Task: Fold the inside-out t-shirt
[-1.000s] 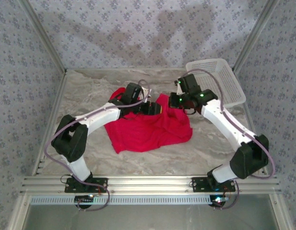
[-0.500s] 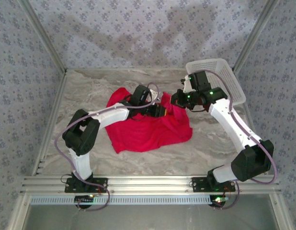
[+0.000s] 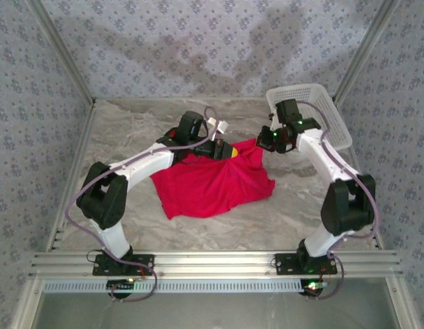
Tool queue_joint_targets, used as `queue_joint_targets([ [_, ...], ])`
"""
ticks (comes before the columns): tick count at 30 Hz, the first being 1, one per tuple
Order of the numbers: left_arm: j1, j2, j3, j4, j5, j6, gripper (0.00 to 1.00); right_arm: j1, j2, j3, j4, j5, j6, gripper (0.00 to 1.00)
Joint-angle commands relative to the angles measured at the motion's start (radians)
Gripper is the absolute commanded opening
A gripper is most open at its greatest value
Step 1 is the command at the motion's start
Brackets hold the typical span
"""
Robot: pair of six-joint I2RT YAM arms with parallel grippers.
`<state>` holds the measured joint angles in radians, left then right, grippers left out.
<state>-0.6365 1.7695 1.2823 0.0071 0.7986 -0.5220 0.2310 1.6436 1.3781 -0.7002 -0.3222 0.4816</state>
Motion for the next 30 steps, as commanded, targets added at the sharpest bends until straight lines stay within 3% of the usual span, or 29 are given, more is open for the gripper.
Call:
queue_joint_targets([
  [1, 0.009, 0.036, -0.022, 0.065, 0.076, -0.021, 0.00, 0.016, 0.014, 0.051, -0.034, 0.069, -0.030, 0.19],
  [3, 0.014, 0.063, -0.029, 0.074, 0.072, -0.025, 0.00, 0.040, -0.016, 0.028, -0.041, 0.084, -0.018, 0.29],
  [12, 0.021, 0.089, -0.040, 0.085, 0.074, -0.026, 0.00, 0.140, -0.123, -0.110, 0.022, 0.084, 0.078, 0.32],
  [24, 0.021, 0.056, -0.073, 0.100, 0.069, -0.031, 0.00, 0.180, 0.051, -0.077, 0.149, 0.087, 0.169, 0.32],
  [30, 0.023, 0.038, -0.079, 0.096, 0.070, -0.027, 0.00, 0.184, 0.140, -0.064, 0.240, 0.109, 0.233, 0.42],
])
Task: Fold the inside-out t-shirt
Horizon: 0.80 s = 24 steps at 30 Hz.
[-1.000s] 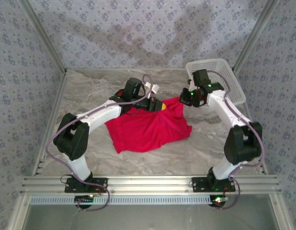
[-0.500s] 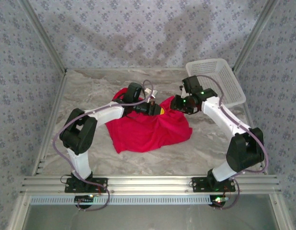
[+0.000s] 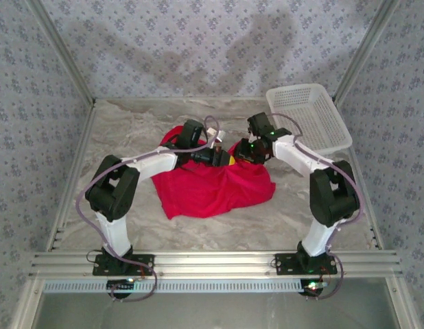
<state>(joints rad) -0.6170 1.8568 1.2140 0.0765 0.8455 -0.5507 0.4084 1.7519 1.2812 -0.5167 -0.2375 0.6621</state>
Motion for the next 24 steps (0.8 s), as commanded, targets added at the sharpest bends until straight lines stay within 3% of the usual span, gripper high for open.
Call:
queue_joint_targets([
  [1, 0.005, -0.051, -0.011, 0.027, 0.023, 0.002, 0.00, 0.008, 0.043, 0.034, 0.075, 0.034, 0.064, 0.42],
  [3, 0.004, -0.052, -0.010, 0.030, 0.024, 0.001, 0.00, 0.008, 0.058, 0.036, 0.100, 0.048, 0.078, 0.33],
  [5, 0.009, -0.052, -0.011, 0.032, 0.024, 0.001, 0.00, 0.005, 0.061, 0.047, 0.100, 0.056, 0.085, 0.08],
  [6, 0.010, -0.051, -0.012, 0.032, 0.023, 0.000, 0.00, 0.003, 0.052, 0.056, 0.088, 0.051, 0.081, 0.00],
  [13, 0.053, -0.015, 0.013, 0.040, 0.027, -0.007, 0.00, -0.010, -0.151, 0.069, -0.071, -0.013, -0.010, 0.00],
  [17, 0.098, 0.029, 0.050, 0.077, 0.035, -0.039, 0.00, -0.049, -0.280, 0.065, -0.161, -0.130, -0.024, 0.00],
  [24, 0.132, 0.104, 0.132, 0.094, 0.056, -0.082, 0.00, -0.157, -0.466, 0.087, -0.154, -0.393, 0.038, 0.00],
])
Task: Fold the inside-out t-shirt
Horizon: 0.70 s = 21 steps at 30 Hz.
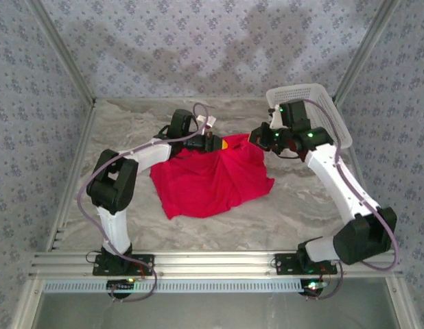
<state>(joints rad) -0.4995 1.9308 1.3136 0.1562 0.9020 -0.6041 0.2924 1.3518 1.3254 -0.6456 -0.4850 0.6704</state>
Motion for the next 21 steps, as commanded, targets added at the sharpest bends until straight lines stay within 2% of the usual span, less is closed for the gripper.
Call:
queue_joint_targets([
  [1, 0.015, 0.035, 0.031, 0.020, 0.002, -0.034, 0.00, -0.060, -0.080, 0.043, -0.011, -0.179, 0.046, 0.00],
  [6, 0.002, 0.026, -0.016, 0.076, -0.003, -0.066, 0.00, -0.193, -0.084, -0.035, 0.149, -0.329, 0.103, 0.00],
  [7, -0.003, 0.021, -0.022, 0.080, -0.003, -0.069, 0.00, -0.213, -0.071, -0.063, 0.181, -0.326, 0.108, 0.00],
  [9, -0.017, 0.003, -0.043, 0.101, -0.009, -0.081, 0.00, -0.237, -0.006, -0.092, 0.165, -0.230, 0.060, 0.00],
  [12, -0.047, -0.013, -0.062, 0.142, -0.021, -0.104, 0.00, -0.220, 0.147, -0.094, 0.157, -0.146, -0.004, 0.00],
  [14, -0.068, -0.009, -0.061, 0.158, -0.028, -0.113, 0.00, -0.200, 0.235, -0.096, 0.178, -0.136, -0.011, 0.09],
  [16, -0.086, 0.003, -0.059, 0.165, -0.039, -0.117, 0.00, -0.178, 0.281, -0.104, 0.197, -0.114, -0.008, 0.10],
  [17, -0.092, 0.014, -0.060, 0.179, -0.042, -0.126, 0.00, -0.167, 0.290, -0.108, 0.195, -0.093, -0.006, 0.12],
  [19, -0.096, 0.035, -0.067, 0.212, -0.043, -0.148, 0.00, -0.149, 0.276, -0.121, 0.180, -0.037, 0.000, 0.26],
  [21, -0.098, 0.053, -0.077, 0.248, -0.043, -0.172, 0.00, -0.124, 0.235, -0.140, 0.162, 0.036, 0.001, 0.32],
])
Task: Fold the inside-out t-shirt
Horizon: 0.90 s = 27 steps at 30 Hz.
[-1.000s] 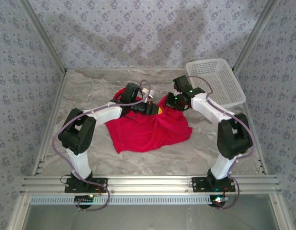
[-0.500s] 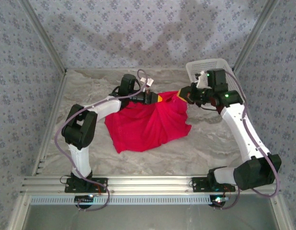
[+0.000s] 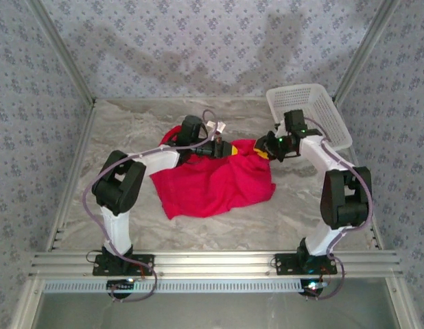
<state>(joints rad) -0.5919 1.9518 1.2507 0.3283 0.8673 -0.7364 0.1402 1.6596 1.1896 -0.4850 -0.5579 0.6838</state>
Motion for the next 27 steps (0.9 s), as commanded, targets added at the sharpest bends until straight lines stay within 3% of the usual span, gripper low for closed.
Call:
queue_joint_targets([
  [1, -0.005, 0.035, -0.018, 0.086, -0.008, -0.045, 0.00, 0.038, -0.093, -0.029, -0.007, 0.136, -0.012, 0.35],
  [7, -0.007, 0.030, -0.019, 0.083, -0.007, -0.034, 0.00, 0.117, -0.176, -0.052, -0.029, 0.247, -0.028, 0.40],
  [17, -0.007, 0.013, -0.019, 0.061, -0.011, -0.022, 0.00, 0.172, 0.024, 0.053, 0.006, 0.307, -0.004, 0.40],
  [18, -0.007, 0.013, -0.017, 0.059, -0.013, -0.019, 0.00, 0.171, 0.048, 0.071, 0.015, 0.312, -0.001, 0.37],
  [21, -0.007, 0.009, -0.016, 0.032, -0.014, 0.001, 0.00, 0.170, 0.092, 0.126, 0.020, 0.306, -0.007, 0.03],
  [25, -0.001, -0.005, -0.008, -0.042, -0.037, 0.058, 0.00, 0.174, 0.044, 0.193, -0.078, 0.281, -0.046, 0.00],
  [27, 0.014, -0.012, -0.009, -0.074, -0.059, 0.080, 0.05, 0.174, -0.018, 0.198, -0.134, 0.271, -0.090, 0.00],
])
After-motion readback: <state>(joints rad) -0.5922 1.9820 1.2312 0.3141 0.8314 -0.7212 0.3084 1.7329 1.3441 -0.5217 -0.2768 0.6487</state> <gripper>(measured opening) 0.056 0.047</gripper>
